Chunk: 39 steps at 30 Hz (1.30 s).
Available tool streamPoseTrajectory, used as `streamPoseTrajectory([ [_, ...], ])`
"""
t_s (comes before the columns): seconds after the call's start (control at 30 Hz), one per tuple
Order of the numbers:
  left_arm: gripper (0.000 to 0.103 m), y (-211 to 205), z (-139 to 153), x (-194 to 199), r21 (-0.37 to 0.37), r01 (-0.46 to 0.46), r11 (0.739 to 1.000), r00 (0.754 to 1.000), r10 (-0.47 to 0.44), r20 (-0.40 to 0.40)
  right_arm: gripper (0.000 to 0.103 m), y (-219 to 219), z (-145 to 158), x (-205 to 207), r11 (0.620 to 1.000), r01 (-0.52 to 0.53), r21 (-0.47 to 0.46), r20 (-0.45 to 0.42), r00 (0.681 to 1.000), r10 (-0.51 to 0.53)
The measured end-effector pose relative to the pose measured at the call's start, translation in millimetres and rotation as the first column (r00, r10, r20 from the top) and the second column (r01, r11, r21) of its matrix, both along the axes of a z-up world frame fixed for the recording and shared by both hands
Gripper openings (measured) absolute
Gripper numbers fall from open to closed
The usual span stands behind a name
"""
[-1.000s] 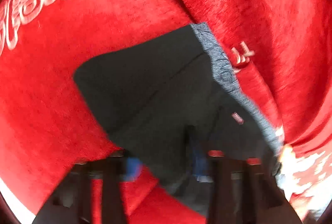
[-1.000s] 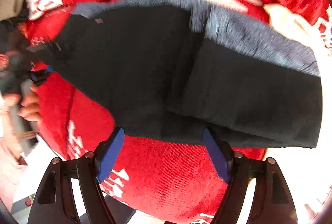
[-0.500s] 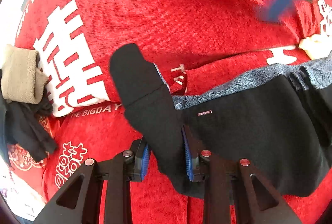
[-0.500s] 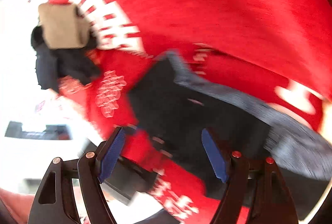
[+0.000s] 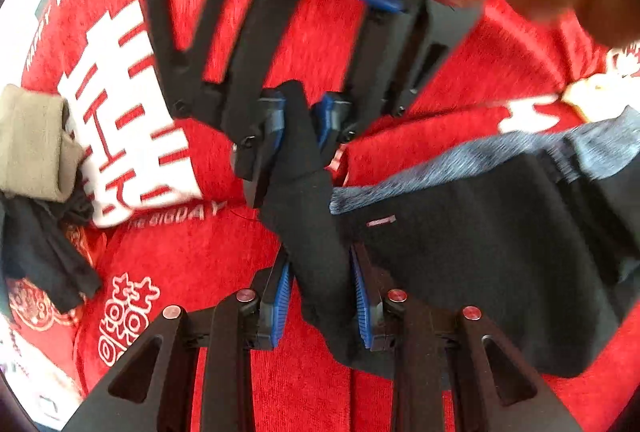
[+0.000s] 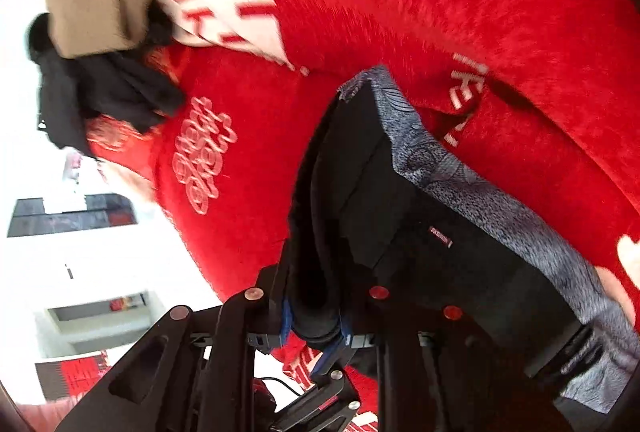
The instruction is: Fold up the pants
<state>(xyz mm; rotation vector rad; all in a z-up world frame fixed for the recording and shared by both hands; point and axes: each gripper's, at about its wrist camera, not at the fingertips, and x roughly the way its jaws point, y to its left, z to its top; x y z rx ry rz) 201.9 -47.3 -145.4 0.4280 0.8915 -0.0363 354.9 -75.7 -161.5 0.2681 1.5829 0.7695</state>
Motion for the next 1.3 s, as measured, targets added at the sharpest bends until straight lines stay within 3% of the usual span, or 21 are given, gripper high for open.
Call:
streamPoseTrajectory([
  [0.13,0.030,-24,44,-13,-0.053,0.056,0.997,0.998,-0.054,0.038,0.020,-51,32,-25,0.985,0.098,0.143,0.042,0.994,-0.105],
  [0.27,0.030,-60,82,-24,-0.123,0.124,0.985,0.991,-0.117,0.060,0.020,-119,65,-55,0.942,0.212,0.259,0.076,0.968,-0.238],
  [0.43,0.030,-136,110,-40,-0.159,0.277,0.948,0.961,-0.268,0.073,0.020,-228,97,-108,0.870,0.360,0.337,0.133,0.896,-0.423],
  [0.5,0.030,-176,111,-51,-0.164,0.352,0.922,0.936,-0.345,0.073,0.020,-267,98,-128,0.835,0.419,0.357,0.128,0.864,-0.488],
  [0.63,0.030,-240,94,-72,-0.167,0.463,0.871,0.885,-0.463,0.036,0.020,-353,72,-180,0.731,0.572,0.372,0.066,0.769,-0.636],
  [0.7,0.030,-271,68,-84,-0.160,0.508,0.846,0.857,-0.516,-0.006,0.020,-385,47,-201,0.699,0.632,0.334,0.045,0.730,-0.682],
  [0.8,0.030,-306,20,-94,-0.141,0.541,0.829,0.823,-0.557,-0.112,0.020,-417,-3,-220,0.659,0.703,0.269,-0.020,0.688,-0.726],
  [0.87,0.030,-319,-6,-96,-0.123,0.536,0.835,0.812,-0.550,-0.194,0.020,-427,-38,-226,0.648,0.729,0.221,-0.069,0.674,-0.735],
  [0.97,0.038,-319,-15,-98,-0.093,0.541,0.836,0.808,-0.547,-0.219,0.020,-428,-60,-229,0.649,0.729,0.216,-0.087,0.677,-0.731],
  [1.0,0.054,-317,-13,-97,-0.094,0.540,0.837,0.807,-0.546,-0.223,0.020,-427,-59,-228,0.652,0.726,0.216,-0.075,0.679,-0.731],
  [1.07,0.074,-306,-4,-92,-0.120,0.503,0.856,0.825,-0.517,-0.226,0.020,-426,-58,-226,0.664,0.721,0.197,-0.056,0.685,-0.727],
  [1.13,0.074,-293,10,-85,-0.153,0.473,0.867,0.837,-0.497,-0.229,0.022,-421,-52,-222,0.695,0.703,0.148,-0.023,0.705,-0.708],
  [1.23,0.074,-267,30,-66,-0.140,0.384,0.913,0.885,-0.407,-0.226,0.028,-416,-40,-215,0.743,0.667,0.053,0.039,0.742,-0.669],
  [1.3,0.074,-250,32,-53,-0.136,0.297,0.945,0.916,-0.322,-0.238,0.029,-418,-32,-220,0.755,0.654,-0.047,0.097,0.755,-0.648],
])
